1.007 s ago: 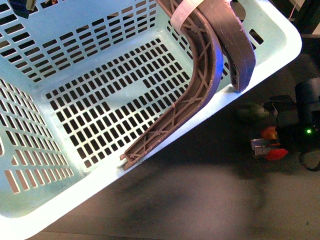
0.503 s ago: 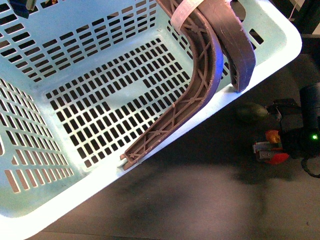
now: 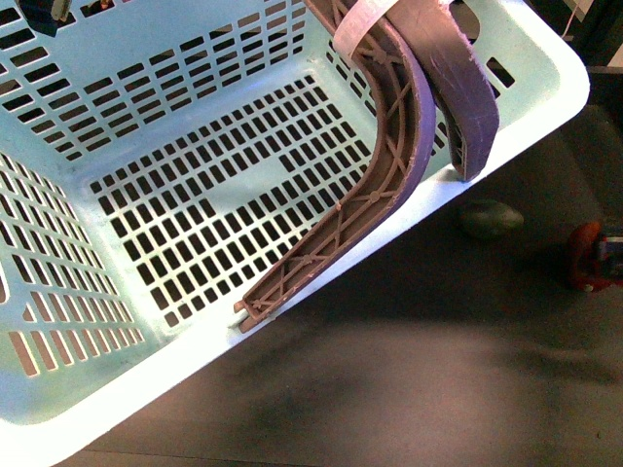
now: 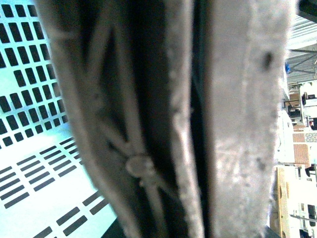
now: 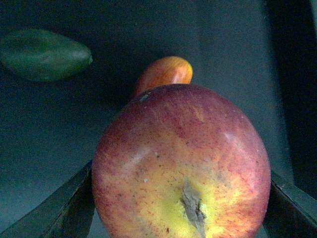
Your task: Pick apple with right arm and hold basket with left
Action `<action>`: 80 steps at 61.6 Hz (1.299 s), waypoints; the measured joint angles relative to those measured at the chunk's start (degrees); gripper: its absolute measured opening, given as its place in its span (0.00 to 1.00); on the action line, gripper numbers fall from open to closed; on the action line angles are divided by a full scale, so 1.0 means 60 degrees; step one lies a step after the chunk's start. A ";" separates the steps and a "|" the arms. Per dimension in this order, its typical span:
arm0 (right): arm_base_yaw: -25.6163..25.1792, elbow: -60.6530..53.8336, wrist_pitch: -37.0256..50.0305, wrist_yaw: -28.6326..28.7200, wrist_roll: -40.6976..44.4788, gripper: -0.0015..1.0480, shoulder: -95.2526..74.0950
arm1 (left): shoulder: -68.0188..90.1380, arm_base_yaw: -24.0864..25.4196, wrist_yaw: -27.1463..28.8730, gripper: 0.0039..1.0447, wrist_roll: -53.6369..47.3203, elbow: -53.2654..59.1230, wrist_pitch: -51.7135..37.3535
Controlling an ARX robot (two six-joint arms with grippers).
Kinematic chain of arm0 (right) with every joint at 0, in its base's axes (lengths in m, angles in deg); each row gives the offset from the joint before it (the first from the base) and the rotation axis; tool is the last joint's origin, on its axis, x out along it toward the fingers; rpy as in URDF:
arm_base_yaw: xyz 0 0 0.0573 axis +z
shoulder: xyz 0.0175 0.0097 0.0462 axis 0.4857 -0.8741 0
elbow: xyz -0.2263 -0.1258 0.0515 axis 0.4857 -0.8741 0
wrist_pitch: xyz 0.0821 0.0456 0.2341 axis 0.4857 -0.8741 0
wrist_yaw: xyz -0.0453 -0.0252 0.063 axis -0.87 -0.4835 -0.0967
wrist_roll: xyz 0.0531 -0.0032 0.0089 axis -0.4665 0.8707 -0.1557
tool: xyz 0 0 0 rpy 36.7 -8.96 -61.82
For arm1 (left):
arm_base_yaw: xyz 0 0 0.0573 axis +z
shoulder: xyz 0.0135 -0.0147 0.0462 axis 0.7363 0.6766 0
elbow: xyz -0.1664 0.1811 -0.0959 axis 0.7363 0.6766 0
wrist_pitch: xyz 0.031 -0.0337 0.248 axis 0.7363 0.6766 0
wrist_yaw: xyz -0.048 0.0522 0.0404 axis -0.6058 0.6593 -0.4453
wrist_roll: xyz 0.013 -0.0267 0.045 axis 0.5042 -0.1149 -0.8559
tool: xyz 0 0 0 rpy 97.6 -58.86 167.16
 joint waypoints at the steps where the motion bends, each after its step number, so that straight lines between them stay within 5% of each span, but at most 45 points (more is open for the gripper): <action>1: -0.0076 -0.0113 -0.0098 0.0091 0.0106 0.76 0.0306 | 0.0000 0.0000 0.0004 0.14 0.0000 0.0000 0.0000; 15: -0.0222 -0.0634 -0.1399 0.0914 0.0583 0.76 0.3464 | 0.0000 0.0000 0.0000 0.14 0.0000 0.0000 0.0000; 27: 0.0459 -0.0601 -0.2280 0.0867 0.0452 0.76 0.5792 | 0.0000 0.0004 0.0007 0.14 0.0000 0.0000 0.0000; 58: 0.5625 -0.0047 -0.2346 -0.0353 -0.0732 0.76 0.7078 | 0.0000 0.0000 0.0004 0.14 0.0000 0.0000 0.0000; 80: 0.6929 -0.0255 -0.1792 -0.0699 -0.1166 0.76 0.5803 | 0.0000 0.0000 -0.0022 0.14 0.0004 0.0000 0.0000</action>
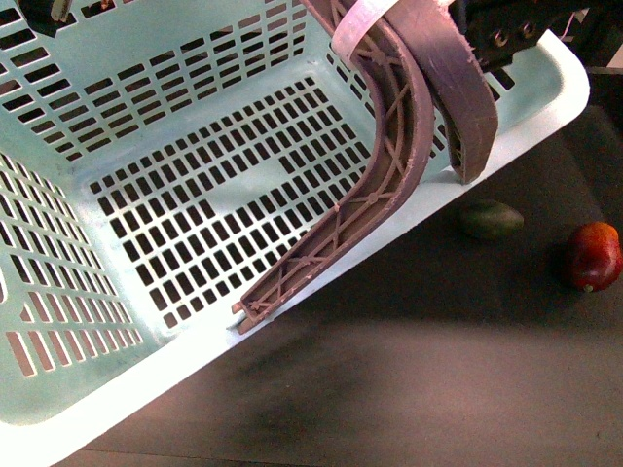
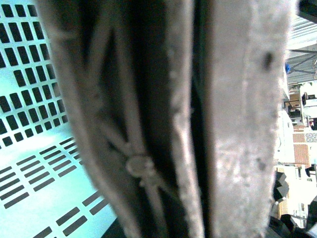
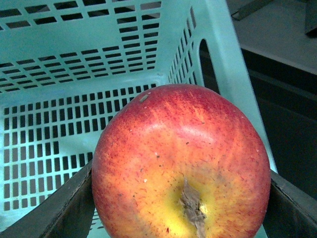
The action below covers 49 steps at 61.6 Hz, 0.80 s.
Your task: Pick apple with right arm and hold basket with left
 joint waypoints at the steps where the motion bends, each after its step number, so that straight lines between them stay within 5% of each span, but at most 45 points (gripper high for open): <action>1: 0.0007 -0.0004 0.0004 -0.0011 -0.0011 0.76 -0.0022 | 0.0000 0.0000 0.0000 0.14 0.0000 0.0000 0.0004; 12: 0.0069 -0.0004 0.0022 -0.0062 -0.0113 0.93 -0.0120 | 0.0000 0.0004 0.0029 0.14 -0.0004 0.0000 0.0000; 26: -0.0102 -0.0084 0.0004 -0.0750 -0.0470 0.92 0.0441 | 0.0000 -0.0018 0.0011 0.14 0.0004 0.0000 0.0004; 38: -0.0801 -0.0663 -0.0157 -0.2572 -0.0576 0.92 0.1814 | 0.0004 -0.0004 0.0117 0.14 -0.0015 0.0007 0.0004; 49: -0.0991 -0.0765 -0.0175 -0.2750 -0.0576 0.92 0.2040 | 0.0004 0.0011 0.0076 0.14 -0.0015 0.0007 0.0004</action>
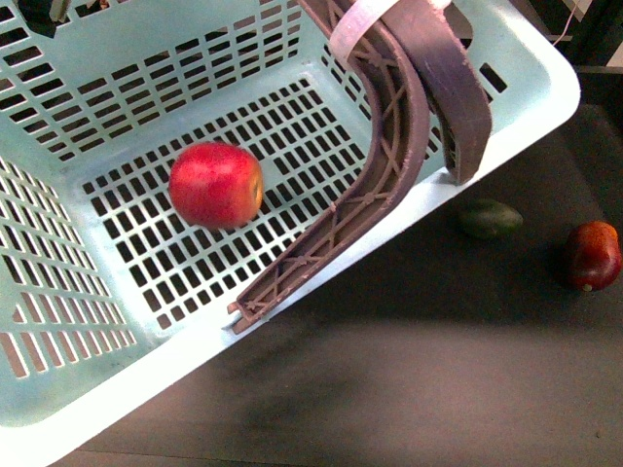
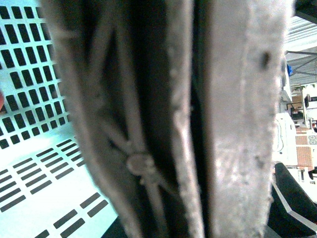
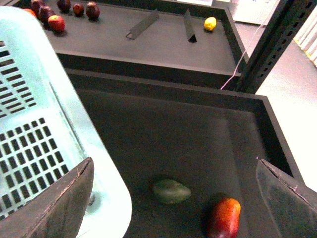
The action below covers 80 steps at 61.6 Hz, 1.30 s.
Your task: Pick apple with right arm and hold basket with left
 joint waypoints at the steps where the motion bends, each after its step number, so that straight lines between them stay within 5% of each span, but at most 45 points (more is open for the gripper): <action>1: 0.0000 -0.0007 -0.0004 0.0000 0.0000 0.92 -0.0007 | 0.0000 -0.0011 -0.0018 0.14 0.0000 0.0000 0.0000; 14: -0.0565 -0.1956 0.3734 0.0823 -0.0087 0.65 0.0492 | 0.0000 -0.0011 -0.0153 0.14 0.0189 0.0000 0.0000; 38: -0.2022 -0.4299 0.3869 0.2189 -0.0117 0.02 0.2816 | -0.0004 -0.0007 -0.0058 0.14 0.0076 0.0000 0.0000; 65: -0.3493 -0.5501 0.2568 0.3741 -0.0142 0.02 0.5293 | -0.0004 -0.0011 -0.0018 0.14 0.0029 0.0000 0.0000; 80: -0.3719 -0.5963 0.2218 0.3796 -0.0153 0.02 0.6233 | 0.0000 -0.0018 -0.0069 0.14 0.0044 0.0000 0.0000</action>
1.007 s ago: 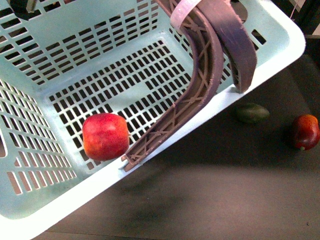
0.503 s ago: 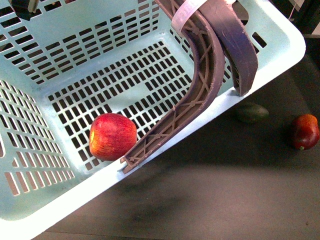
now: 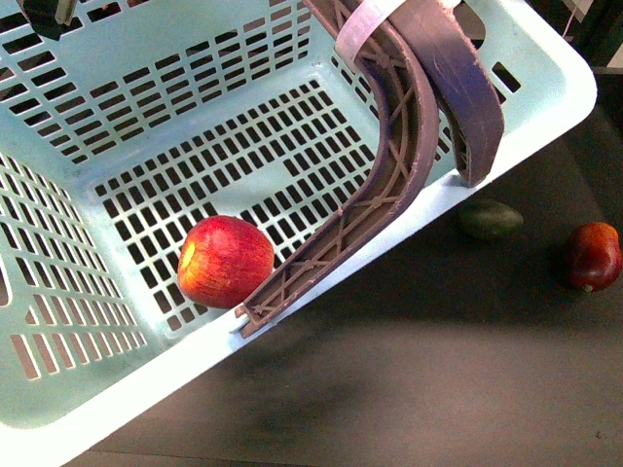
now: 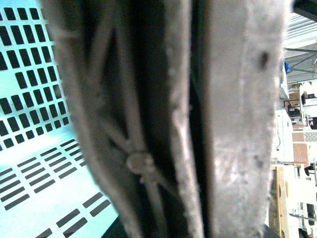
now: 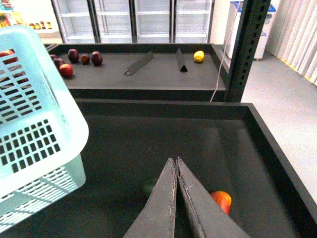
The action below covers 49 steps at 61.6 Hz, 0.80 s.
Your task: Pick apple with right arm and hold basket with left
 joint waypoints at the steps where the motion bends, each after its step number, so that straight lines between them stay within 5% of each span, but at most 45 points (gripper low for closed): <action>1: 0.0000 -0.0011 -0.0022 0.0007 0.0000 0.02 0.0040 | -0.0004 0.0000 0.0004 0.14 0.0000 0.0000 0.0000; 49: -0.0004 -0.0018 -0.3096 0.0011 -0.0007 0.02 0.3268 | -0.0004 0.0004 0.0018 0.14 0.0000 0.0000 0.0000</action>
